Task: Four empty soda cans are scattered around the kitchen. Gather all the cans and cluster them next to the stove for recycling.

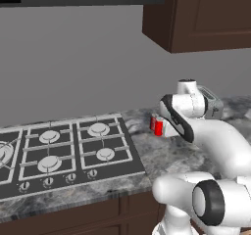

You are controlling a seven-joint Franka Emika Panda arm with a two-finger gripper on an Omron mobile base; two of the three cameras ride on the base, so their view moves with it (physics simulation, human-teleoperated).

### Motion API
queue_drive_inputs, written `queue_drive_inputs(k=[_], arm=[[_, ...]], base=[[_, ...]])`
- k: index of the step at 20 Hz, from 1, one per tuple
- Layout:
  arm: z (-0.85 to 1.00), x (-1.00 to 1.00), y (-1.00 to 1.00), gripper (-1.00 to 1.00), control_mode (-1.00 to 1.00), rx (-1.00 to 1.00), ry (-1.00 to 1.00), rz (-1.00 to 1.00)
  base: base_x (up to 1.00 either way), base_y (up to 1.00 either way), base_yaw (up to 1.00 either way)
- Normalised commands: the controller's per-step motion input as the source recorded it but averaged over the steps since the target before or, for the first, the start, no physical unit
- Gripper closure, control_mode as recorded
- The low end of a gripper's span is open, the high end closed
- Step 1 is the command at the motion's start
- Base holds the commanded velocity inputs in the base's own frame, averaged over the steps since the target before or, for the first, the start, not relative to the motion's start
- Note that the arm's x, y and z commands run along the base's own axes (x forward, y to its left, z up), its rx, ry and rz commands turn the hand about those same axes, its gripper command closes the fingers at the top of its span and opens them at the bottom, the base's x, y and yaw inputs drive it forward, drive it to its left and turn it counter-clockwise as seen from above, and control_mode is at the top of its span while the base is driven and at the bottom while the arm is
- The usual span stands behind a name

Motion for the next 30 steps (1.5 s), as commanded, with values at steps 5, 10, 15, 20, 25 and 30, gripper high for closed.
queue_drive_inputs(k=[5, 10, 15, 20, 25, 30], arm=[[0.27, -0.73, 0.0, -1.0, -1.0, 0.0, 0.0, 0.0], [0.09, -0.38, 0.0, -1.0, 1.0, 0.0, -0.01, 0.0], [0.0, 0.0, 0.0, -1.0, 1.0, 0.0, 0.0, 0.0], [0.0, 0.0, 0.0, -1.0, 1.0, 0.0, 0.0, 0.0], [0.0, 0.0, 0.0, -1.0, 1.0, 0.0, 0.0, 0.0], [0.0, 0.0, 0.0, -1.0, 1.0, 0.0, 0.0, 0.0]], base=[[0.0, 0.0, 0.0], [-0.27, 0.0, 0.0], [-0.52, -0.06, 0.06], [-0.86, -0.28, -0.23], [-0.59, 0.0, -0.66], [-0.17, 0.0, -0.78]])
